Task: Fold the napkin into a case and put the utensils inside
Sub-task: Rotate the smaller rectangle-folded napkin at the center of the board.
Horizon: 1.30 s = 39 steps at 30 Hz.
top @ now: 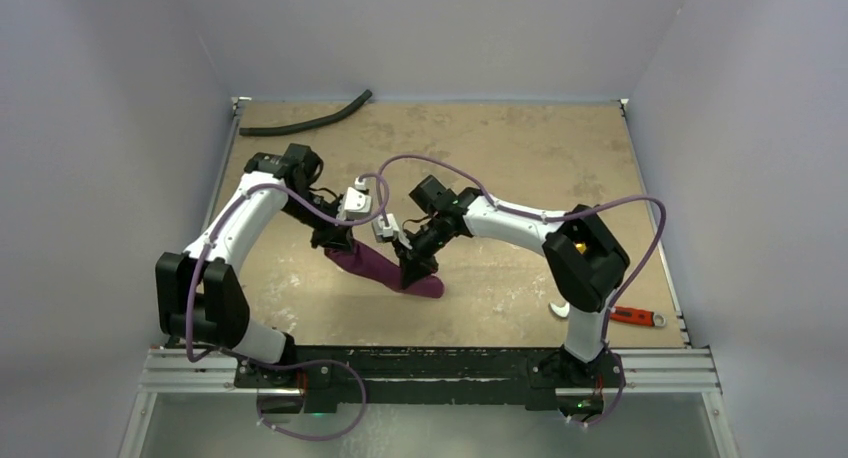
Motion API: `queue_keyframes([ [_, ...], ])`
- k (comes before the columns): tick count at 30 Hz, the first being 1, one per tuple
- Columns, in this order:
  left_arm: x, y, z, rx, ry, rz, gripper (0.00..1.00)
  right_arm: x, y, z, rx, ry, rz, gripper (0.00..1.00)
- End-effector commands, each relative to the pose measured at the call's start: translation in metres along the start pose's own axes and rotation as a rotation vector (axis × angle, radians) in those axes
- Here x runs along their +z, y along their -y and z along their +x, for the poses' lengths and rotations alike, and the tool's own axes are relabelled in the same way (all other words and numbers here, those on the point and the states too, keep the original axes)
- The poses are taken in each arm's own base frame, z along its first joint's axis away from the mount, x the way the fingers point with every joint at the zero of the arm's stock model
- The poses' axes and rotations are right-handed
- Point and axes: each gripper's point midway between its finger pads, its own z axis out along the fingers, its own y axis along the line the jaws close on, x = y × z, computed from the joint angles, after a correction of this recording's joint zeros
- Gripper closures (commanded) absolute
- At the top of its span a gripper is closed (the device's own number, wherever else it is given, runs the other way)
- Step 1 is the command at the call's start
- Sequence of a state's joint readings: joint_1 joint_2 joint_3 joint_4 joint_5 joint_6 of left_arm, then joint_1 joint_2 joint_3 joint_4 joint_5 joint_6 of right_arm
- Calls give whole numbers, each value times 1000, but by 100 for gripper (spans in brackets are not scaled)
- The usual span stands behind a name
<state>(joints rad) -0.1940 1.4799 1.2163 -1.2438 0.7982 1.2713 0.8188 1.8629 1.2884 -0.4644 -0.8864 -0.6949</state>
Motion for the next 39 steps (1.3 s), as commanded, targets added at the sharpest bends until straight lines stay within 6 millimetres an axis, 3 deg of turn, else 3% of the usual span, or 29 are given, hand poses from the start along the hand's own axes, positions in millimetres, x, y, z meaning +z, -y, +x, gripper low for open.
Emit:
queue_keyframes([
  [1, -20, 3, -14, -30, 76, 43, 100, -23, -52, -8, 186, 45, -162, 100],
  [4, -22, -9, -28, -80, 157, 58, 100, -41, -59, -28, 164, 85, -135, 100],
  [6, -22, -6, -40, -54, 221, 63, 100, -50, -64, -39, 143, 124, -135, 100],
  [8, -14, -3, -39, -81, 248, 80, 100, -48, -62, -38, 158, 146, -143, 100],
  [13, 23, 3, 10, -249, 178, 171, 100, -14, -29, 9, 269, 48, -208, 100],
  [17, 32, -24, 42, -363, 137, 123, 100, 5, -7, 36, 353, -22, -204, 86],
  [20, 37, -44, 60, -438, 121, 86, 100, 4, 12, 41, 356, -40, -123, 77],
  [21, 40, -51, 66, -450, 111, 70, 100, 1, 20, 42, 350, -50, -85, 72],
  [23, 46, -59, 74, -486, 98, 46, 100, -6, 35, 39, 340, -52, -18, 43],
  [24, 48, -64, 77, -509, 95, 30, 100, -10, 40, 38, 340, -52, 12, 10],
  [25, 49, -66, 80, -529, 93, 21, 100, -14, 44, 37, 332, -50, 39, 3],
  [26, 51, -69, 82, -540, 92, 11, 100, -19, 49, 36, 323, -50, 73, 1],
  [31, 55, -76, 91, -626, 110, 5, 100, -61, 79, 20, 334, 15, 309, 1],
  [34, 57, -78, 96, -672, 120, 28, 100, -80, 76, -25, 227, 180, 365, 5],
  [37, 62, -77, 101, -690, 114, 43, 100, -85, 62, -55, 141, 312, 324, 30],
  [39, 60, -77, 107, -706, 120, 35, 100, -81, 59, -64, 137, 347, 292, 91],
])
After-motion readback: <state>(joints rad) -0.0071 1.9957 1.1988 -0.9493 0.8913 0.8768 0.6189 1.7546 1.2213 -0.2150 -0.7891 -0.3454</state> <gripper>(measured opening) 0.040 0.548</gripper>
